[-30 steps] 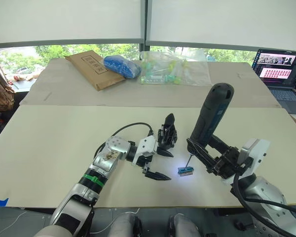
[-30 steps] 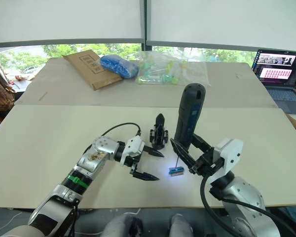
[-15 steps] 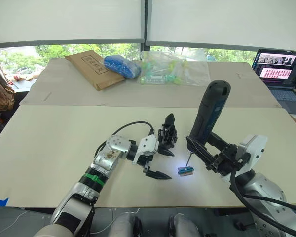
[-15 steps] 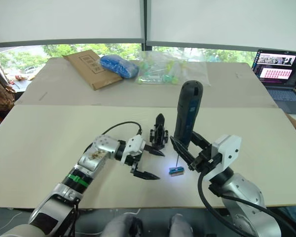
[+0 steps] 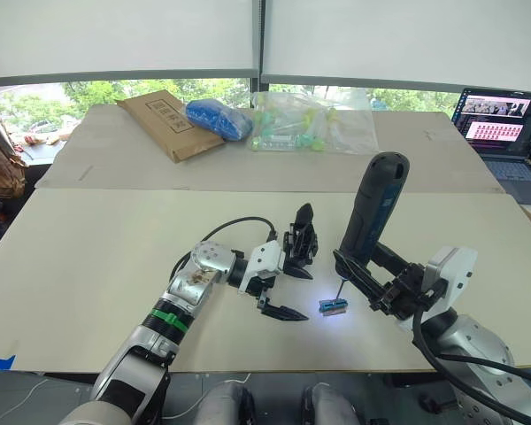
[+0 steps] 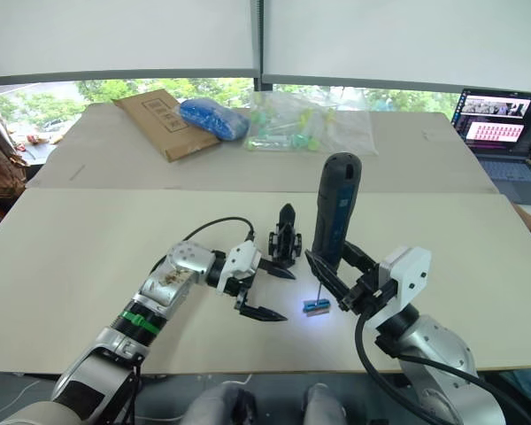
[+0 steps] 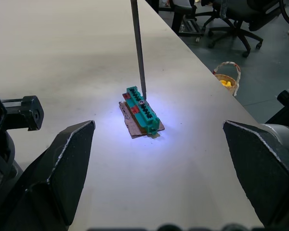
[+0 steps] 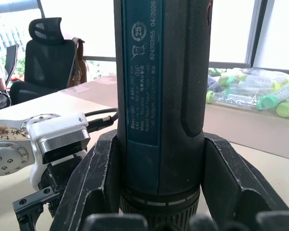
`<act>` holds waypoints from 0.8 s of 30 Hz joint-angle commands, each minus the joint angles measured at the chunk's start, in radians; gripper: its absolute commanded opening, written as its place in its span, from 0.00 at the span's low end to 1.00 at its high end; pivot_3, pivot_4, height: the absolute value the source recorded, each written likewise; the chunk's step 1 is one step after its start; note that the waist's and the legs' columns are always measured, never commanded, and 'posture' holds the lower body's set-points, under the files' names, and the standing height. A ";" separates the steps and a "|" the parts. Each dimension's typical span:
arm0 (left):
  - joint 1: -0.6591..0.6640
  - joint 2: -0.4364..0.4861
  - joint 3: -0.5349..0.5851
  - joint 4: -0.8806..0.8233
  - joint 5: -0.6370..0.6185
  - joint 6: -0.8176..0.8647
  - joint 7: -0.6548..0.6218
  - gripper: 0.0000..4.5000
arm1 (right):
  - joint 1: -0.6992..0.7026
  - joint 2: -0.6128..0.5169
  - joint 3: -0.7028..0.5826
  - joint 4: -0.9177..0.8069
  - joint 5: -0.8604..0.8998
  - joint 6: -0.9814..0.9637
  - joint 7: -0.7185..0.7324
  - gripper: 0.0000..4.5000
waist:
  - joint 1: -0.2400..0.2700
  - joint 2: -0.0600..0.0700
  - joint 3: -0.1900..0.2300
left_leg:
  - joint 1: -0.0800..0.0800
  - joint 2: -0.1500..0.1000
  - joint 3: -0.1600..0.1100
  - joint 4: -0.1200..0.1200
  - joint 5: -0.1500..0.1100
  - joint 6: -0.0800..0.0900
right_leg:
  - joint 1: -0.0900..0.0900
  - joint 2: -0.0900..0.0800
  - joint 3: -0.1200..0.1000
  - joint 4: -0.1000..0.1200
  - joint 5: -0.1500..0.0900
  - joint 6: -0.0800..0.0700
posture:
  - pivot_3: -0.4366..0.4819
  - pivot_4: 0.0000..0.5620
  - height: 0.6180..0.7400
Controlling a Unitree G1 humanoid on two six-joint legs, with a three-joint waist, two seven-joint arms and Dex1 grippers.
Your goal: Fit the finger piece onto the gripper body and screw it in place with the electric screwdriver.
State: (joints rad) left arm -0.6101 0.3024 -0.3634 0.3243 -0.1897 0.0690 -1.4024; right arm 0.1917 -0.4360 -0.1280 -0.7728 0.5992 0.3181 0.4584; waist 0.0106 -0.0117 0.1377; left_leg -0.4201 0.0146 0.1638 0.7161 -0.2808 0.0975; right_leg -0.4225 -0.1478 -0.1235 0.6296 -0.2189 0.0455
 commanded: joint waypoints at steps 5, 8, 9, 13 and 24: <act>-0.012 -0.006 0.001 -0.011 -0.004 -0.011 -0.002 1.00 | -0.018 0.007 -0.014 -0.039 0.000 -0.038 0.004 0.42 | 0.000 0.000 0.000 | 0.000 0.000 0.000 0.000 0.000 0.000 | 0.000 0.000 0.000 0.000 0.000 0.000 | 0.48 0.27 0.93; -0.012 -0.006 0.000 -0.011 -0.003 -0.011 -0.001 1.00 | -0.027 0.004 -0.019 -0.040 0.005 -0.034 0.003 0.42 | 0.000 0.000 0.000 | 0.000 0.000 0.000 0.000 0.000 0.000 | 0.000 0.000 0.000 0.000 0.000 0.000 | 0.48 0.27 0.93; -0.012 -0.006 0.000 -0.011 -0.003 -0.011 0.000 1.00 | -0.028 0.004 -0.020 -0.040 0.006 -0.033 0.003 0.42 | 0.000 0.000 0.000 | 0.000 0.000 0.000 0.000 0.000 0.000 | 0.000 0.000 0.000 0.000 0.000 0.000 | 0.48 0.27 0.93; -0.012 -0.007 0.000 -0.011 -0.003 -0.012 0.000 1.00 | -0.029 0.005 -0.018 -0.033 0.007 -0.033 0.007 0.42 | 0.000 0.000 0.000 | 0.000 0.000 0.000 0.000 0.000 0.000 | 0.000 0.000 0.000 0.000 0.000 0.000 | 0.48 0.27 0.93; -0.013 -0.005 0.002 -0.012 -0.004 -0.011 0.002 1.00 | -0.012 0.008 -0.014 -0.014 -0.009 -0.042 0.026 0.42 | 0.000 0.000 0.000 | 0.000 0.000 0.000 0.000 0.000 0.000 | 0.000 0.000 0.000 0.000 0.000 0.000 | 0.48 0.27 0.93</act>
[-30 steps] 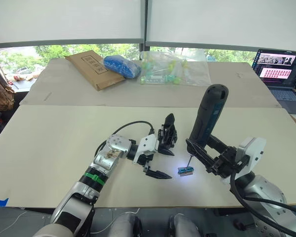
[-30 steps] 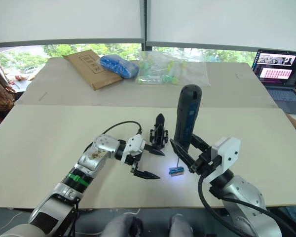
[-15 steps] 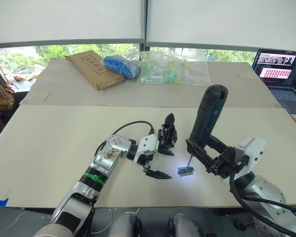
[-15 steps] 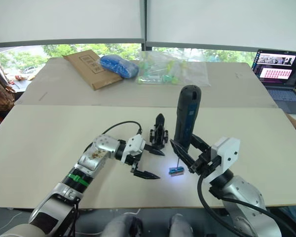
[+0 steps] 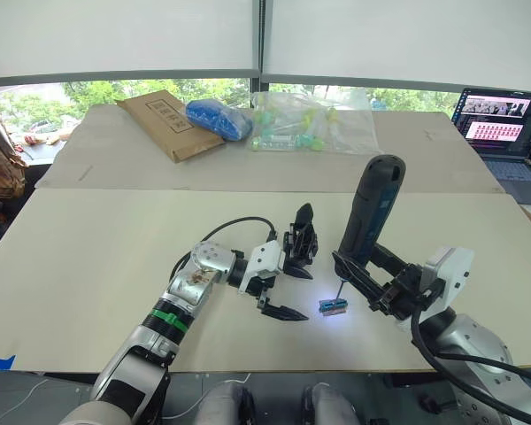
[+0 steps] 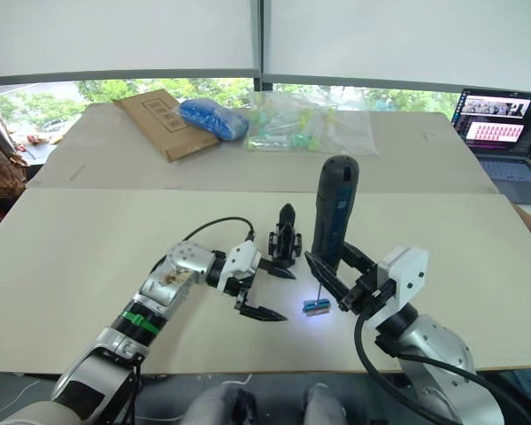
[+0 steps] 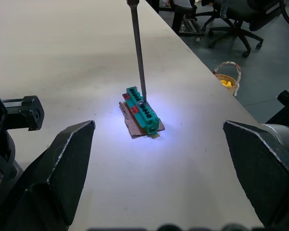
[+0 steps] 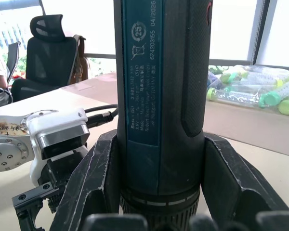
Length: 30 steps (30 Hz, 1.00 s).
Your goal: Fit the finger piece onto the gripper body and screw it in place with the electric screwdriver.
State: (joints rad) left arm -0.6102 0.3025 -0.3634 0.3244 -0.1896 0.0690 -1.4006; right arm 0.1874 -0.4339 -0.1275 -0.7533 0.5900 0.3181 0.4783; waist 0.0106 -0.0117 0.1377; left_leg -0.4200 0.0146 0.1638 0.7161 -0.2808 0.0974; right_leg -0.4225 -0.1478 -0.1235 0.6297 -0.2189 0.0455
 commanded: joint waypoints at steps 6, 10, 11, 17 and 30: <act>-0.014 -0.005 0.003 -0.011 -0.004 -0.011 0.000 1.00 | -0.011 0.006 -0.016 -0.034 0.000 -0.041 0.006 0.42 | 0.000 0.000 0.000 | 0.000 0.000 0.000 0.000 0.000 0.000 | 0.000 0.000 0.000 0.000 0.000 0.000 | 0.48 0.27 0.93; -0.015 -0.006 0.003 -0.007 -0.003 -0.014 0.001 1.00 | 0.001 -0.003 -0.028 -0.046 0.012 -0.031 0.011 0.42 | 0.000 0.000 0.000 | 0.000 0.000 0.000 0.000 0.000 0.000 | 0.000 0.000 0.000 0.000 0.000 0.000 | 0.48 0.27 0.93; -0.015 -0.006 0.003 -0.006 -0.003 -0.015 0.001 1.00 | 0.007 -0.005 -0.030 -0.048 0.014 -0.030 0.014 0.42 | 0.000 0.000 0.000 | 0.000 0.000 0.000 0.000 0.000 0.000 | 0.000 0.000 0.000 0.000 0.000 0.000 | 0.48 0.27 0.93; -0.019 -0.010 0.003 -0.001 -0.003 -0.017 0.000 1.00 | 0.025 -0.008 -0.030 -0.045 0.014 -0.031 0.019 0.42 | 0.000 0.000 0.000 | 0.000 0.000 0.000 0.000 0.000 0.000 | 0.000 0.000 0.000 0.000 0.000 0.000 | 0.48 0.27 0.93; -0.021 -0.013 0.003 0.005 -0.003 -0.018 -0.002 1.00 | -0.029 0.000 -0.038 -0.063 0.028 -0.035 -0.011 0.42 | 0.000 0.000 0.000 | 0.000 0.000 0.000 0.000 0.000 0.000 | 0.000 0.000 0.000 0.000 0.000 0.000 | 0.48 0.27 0.93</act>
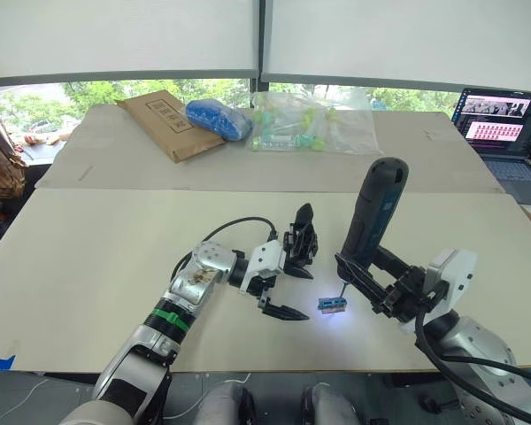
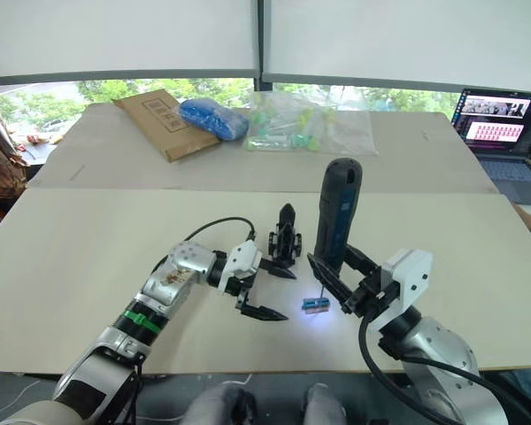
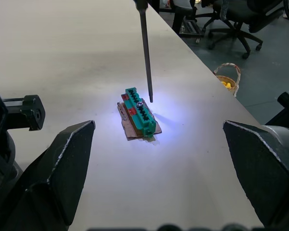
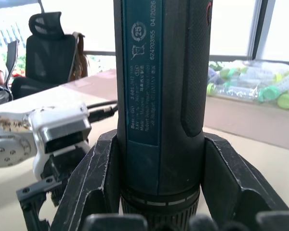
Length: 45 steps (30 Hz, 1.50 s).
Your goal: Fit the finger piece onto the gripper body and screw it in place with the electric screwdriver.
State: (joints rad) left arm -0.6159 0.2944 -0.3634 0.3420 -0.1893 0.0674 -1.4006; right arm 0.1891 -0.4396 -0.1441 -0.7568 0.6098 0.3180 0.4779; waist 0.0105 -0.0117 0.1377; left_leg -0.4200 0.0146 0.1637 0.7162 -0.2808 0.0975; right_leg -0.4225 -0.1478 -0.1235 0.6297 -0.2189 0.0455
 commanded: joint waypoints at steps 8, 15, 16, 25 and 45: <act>-0.013 -0.003 0.004 -0.022 -0.014 0.007 -0.009 1.00 | -0.041 0.009 -0.004 -0.047 -0.002 -0.029 -0.019 0.42 | 0.000 0.000 0.000 | 0.000 0.000 0.000 0.000 0.000 0.000 | 0.000 0.000 0.000 0.000 0.000 0.000 | 0.48 0.27 0.93; -0.012 -0.002 0.004 -0.026 -0.007 -0.001 -0.004 1.00 | -0.051 0.007 0.001 -0.045 0.000 -0.023 -0.024 0.42 | 0.000 0.000 0.000 | 0.000 0.000 0.000 0.000 0.000 0.000 | 0.000 0.000 0.000 0.000 0.000 0.000 | 0.48 0.27 0.93; -0.012 -0.002 0.004 -0.025 -0.007 -0.001 -0.003 1.00 | -0.053 0.007 0.002 -0.045 0.000 -0.023 -0.025 0.42 | 0.000 0.000 0.000 | 0.000 0.000 0.000 0.000 0.000 0.000 | 0.000 0.000 0.000 0.000 0.000 0.000 | 0.48 0.27 0.93; -0.012 -0.004 0.004 -0.023 -0.005 -0.007 0.001 1.00 | -0.059 0.002 0.011 -0.033 -0.007 -0.017 -0.028 0.42 | 0.000 0.000 0.000 | 0.000 0.000 0.000 0.000 0.000 0.000 | 0.000 0.000 0.000 0.000 0.000 0.000 | 0.48 0.27 0.93; -0.015 -0.004 0.003 -0.018 -0.004 -0.016 0.004 1.00 | -0.021 0.004 0.004 -0.012 -0.022 -0.046 0.004 0.42 | 0.000 0.000 0.000 | 0.000 0.000 0.000 0.000 0.000 0.000 | 0.000 0.000 0.000 0.000 0.000 0.000 | 0.48 0.27 0.93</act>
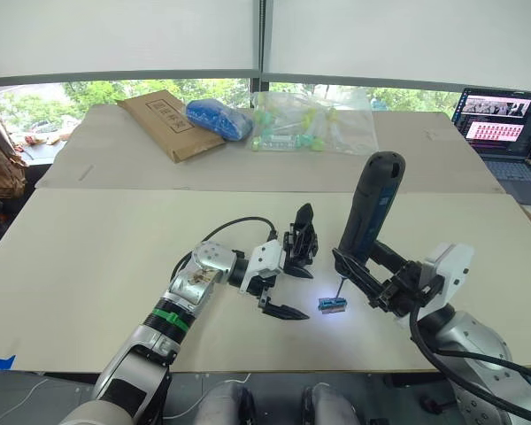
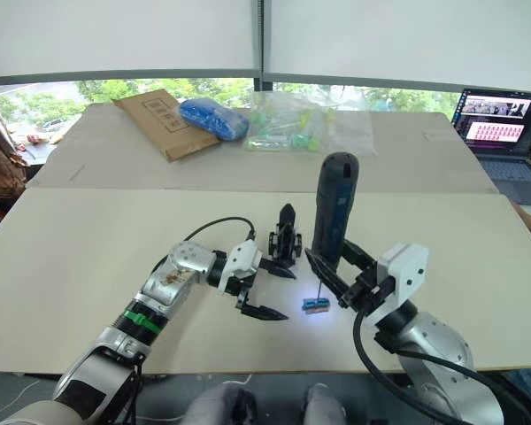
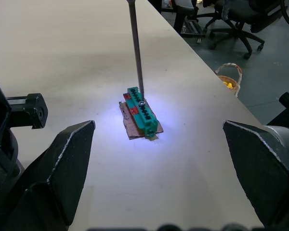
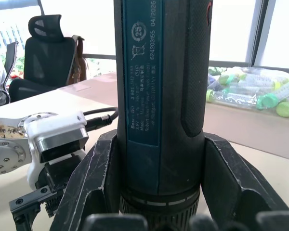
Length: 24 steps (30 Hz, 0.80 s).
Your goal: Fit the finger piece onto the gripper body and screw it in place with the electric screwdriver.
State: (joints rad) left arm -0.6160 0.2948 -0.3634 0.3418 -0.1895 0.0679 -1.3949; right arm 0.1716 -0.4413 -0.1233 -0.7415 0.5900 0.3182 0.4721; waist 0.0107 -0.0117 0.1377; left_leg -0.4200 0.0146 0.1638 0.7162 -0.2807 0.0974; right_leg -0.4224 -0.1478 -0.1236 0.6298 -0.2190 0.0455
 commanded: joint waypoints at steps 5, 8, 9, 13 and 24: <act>-0.014 -0.004 0.004 -0.018 -0.004 -0.017 -0.002 1.00 | 0.002 0.014 -0.013 -0.019 -0.011 -0.058 0.022 0.42 | 0.000 0.000 0.000 | 0.000 0.000 0.000 0.000 0.000 0.000 | 0.000 0.000 0.000 0.000 0.000 0.000 | 0.48 0.27 0.93; -0.015 -0.004 0.004 -0.017 -0.003 -0.016 -0.001 1.00 | 0.001 0.016 -0.016 -0.024 -0.012 -0.056 0.024 0.42 | 0.000 0.000 0.000 | 0.000 0.000 0.000 0.000 0.000 0.000 | 0.000 0.000 0.000 0.000 0.000 0.000 | 0.48 0.27 0.93; -0.016 -0.004 0.005 -0.017 -0.004 -0.016 -0.001 1.00 | 0.002 0.016 -0.018 -0.027 -0.010 -0.053 0.023 0.42 | 0.000 0.000 0.000 | 0.000 0.000 0.000 0.000 0.000 0.000 | 0.000 0.000 0.000 0.000 0.000 0.000 | 0.48 0.27 0.93; -0.015 -0.003 0.005 -0.016 -0.003 -0.016 -0.001 1.00 | 0.008 0.011 -0.027 -0.038 -0.004 -0.046 0.025 0.42 | 0.000 0.000 0.000 | 0.000 0.000 0.000 0.000 0.000 0.000 | 0.000 0.000 0.000 0.000 0.000 0.000 | 0.48 0.27 0.93; -0.020 -0.006 0.005 -0.009 -0.004 -0.019 -0.003 1.00 | -0.035 0.012 -0.029 -0.068 0.029 -0.021 -0.014 0.42 | 0.000 0.000 0.000 | 0.000 0.000 0.000 0.000 0.000 0.000 | 0.000 0.000 0.000 0.000 0.000 0.000 | 0.48 0.27 0.93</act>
State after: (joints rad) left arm -0.6169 0.2942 -0.3633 0.3428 -0.1895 0.0674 -1.3949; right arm 0.1574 -0.4314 -0.1356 -0.7500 0.6034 0.3128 0.4693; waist 0.0108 -0.0117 0.1377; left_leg -0.4200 0.0146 0.1638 0.7163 -0.2807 0.0975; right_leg -0.4224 -0.1478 -0.1235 0.6298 -0.2189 0.0454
